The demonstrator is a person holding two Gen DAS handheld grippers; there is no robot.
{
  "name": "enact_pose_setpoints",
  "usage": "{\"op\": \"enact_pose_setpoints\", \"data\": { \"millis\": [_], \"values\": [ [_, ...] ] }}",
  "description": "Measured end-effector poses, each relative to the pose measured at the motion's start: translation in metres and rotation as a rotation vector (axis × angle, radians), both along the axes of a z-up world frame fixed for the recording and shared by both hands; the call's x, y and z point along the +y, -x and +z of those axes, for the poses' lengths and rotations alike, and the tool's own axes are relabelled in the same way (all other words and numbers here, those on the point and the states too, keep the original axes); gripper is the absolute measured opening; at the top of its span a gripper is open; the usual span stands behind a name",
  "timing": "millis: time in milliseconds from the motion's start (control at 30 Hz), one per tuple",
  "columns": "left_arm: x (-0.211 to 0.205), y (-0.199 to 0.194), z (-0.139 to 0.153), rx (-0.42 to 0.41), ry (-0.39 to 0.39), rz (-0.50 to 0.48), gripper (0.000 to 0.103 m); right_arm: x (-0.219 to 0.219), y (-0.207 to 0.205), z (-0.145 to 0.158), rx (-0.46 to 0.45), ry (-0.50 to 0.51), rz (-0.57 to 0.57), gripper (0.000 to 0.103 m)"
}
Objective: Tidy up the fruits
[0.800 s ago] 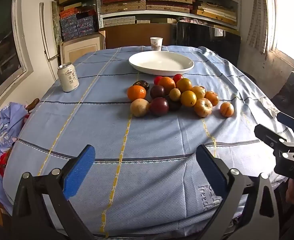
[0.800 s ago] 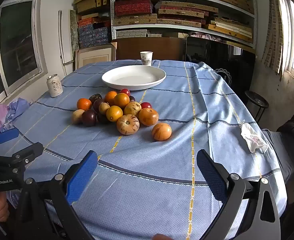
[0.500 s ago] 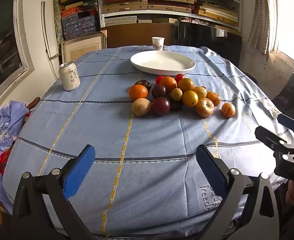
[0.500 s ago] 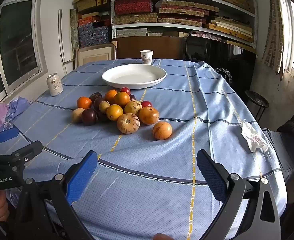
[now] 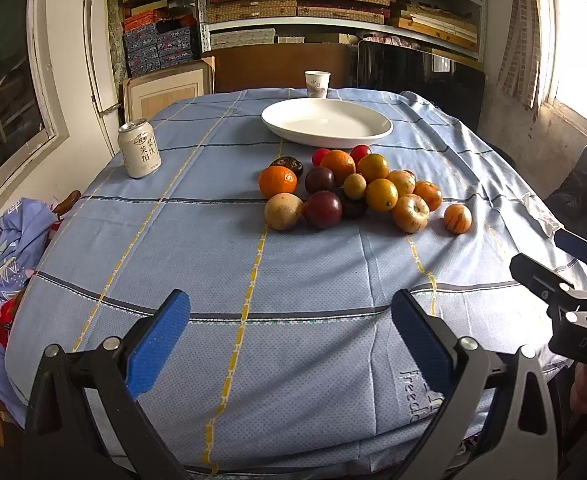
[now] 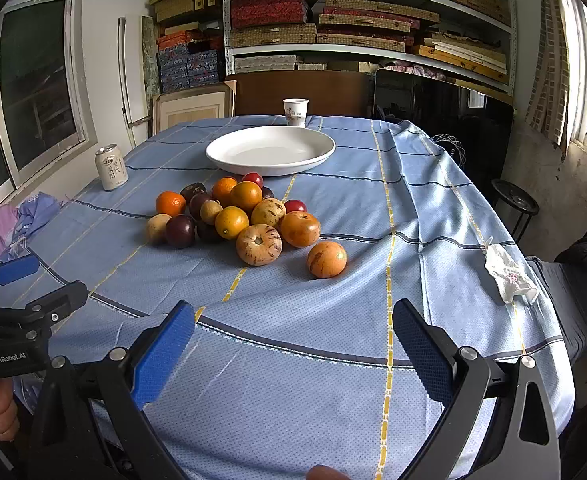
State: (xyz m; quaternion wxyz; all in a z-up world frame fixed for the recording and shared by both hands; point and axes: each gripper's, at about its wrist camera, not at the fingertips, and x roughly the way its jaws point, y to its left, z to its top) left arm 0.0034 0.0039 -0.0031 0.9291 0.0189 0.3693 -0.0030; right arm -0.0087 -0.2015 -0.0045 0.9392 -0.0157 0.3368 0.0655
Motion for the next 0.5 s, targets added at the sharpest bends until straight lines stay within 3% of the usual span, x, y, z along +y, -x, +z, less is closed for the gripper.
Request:
{"op": "enact_pose_setpoints", "data": {
  "millis": [500],
  "values": [
    [-0.0007,-0.0008,-0.0024,0.004,-0.006,0.0,0.099,0.004,0.0005,-0.0023,0.013,-0.004,0.007,0.099]
  ]
}}
